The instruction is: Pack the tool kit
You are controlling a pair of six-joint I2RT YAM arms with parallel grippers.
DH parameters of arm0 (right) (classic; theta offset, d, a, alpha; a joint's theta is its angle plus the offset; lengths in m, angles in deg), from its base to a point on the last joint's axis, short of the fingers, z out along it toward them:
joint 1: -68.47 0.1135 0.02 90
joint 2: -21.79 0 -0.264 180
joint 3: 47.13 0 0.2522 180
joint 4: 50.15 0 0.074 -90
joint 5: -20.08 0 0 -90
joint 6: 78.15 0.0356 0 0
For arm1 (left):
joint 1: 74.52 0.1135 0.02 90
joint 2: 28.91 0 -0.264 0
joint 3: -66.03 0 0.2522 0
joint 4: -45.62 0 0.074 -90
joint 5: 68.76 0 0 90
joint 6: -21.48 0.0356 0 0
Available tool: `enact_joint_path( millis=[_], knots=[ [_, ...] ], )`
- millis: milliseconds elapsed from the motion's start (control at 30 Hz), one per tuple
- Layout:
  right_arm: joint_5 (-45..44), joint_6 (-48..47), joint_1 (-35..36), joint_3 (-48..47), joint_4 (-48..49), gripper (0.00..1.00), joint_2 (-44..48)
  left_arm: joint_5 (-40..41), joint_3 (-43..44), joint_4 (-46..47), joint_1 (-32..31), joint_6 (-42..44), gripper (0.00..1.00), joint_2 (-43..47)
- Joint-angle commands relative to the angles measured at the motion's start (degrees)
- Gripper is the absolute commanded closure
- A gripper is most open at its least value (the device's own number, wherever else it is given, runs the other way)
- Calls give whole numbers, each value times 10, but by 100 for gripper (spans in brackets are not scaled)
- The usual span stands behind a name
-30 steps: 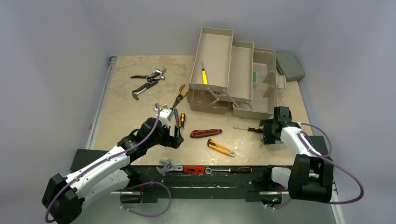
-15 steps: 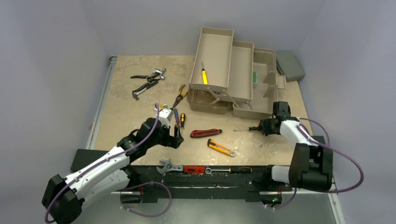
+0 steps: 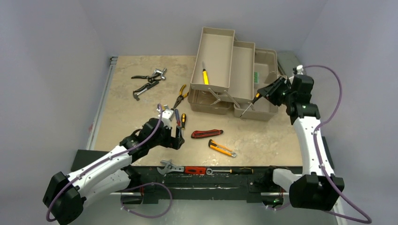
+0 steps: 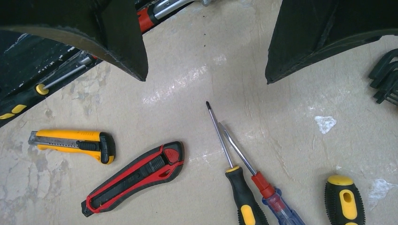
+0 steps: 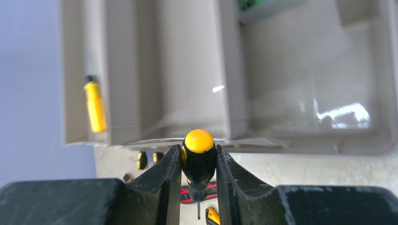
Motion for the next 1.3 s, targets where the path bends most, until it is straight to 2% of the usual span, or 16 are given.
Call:
enact_joint_path(
  millis=[0, 133, 200, 367, 633, 667, 700, 767, 833, 933, 1100, 1267],
  knots=[
    [112, -122, 1, -125, -33, 100, -33, -4, 17, 25, -7, 14, 9, -10],
    [98, -156, 2, -243, -43, 100, -102, 7, 32, 33, -18, 21, 9, -44],
    [77, -168, 2, -294, -52, 100, -140, 27, 58, 8, -28, 22, 10, -79],
    [70, -172, 7, -373, -53, 100, -237, 37, 95, 2, -59, 42, 11, -136],
    [48, -185, 86, -517, -96, 98, -413, 11, 141, -10, -71, 62, 11, -196],
    [46, -186, 93, -536, -103, 91, -430, 9, 148, -14, -71, 60, 11, -204],
    [45, -184, 98, -553, -112, 78, -448, 8, 152, -15, -72, 57, 11, -211],
    [43, -184, 102, -575, -125, 46, -465, 6, 157, -12, -73, 50, 11, -217],
    [36, -184, 102, -564, -117, 28, -454, 11, 158, -10, -74, 46, 11, -215],
    [35, -180, 102, -499, -82, 21, -399, 57, 170, -42, -71, 1, 10, -208],
    [42, -192, 102, -398, -56, 21, -298, 111, 194, -99, -54, -61, 10, -189],
    [68, -188, 102, -287, -4, 22, -200, 109, 217, -126, 13, -91, 14, -208]
  ],
)
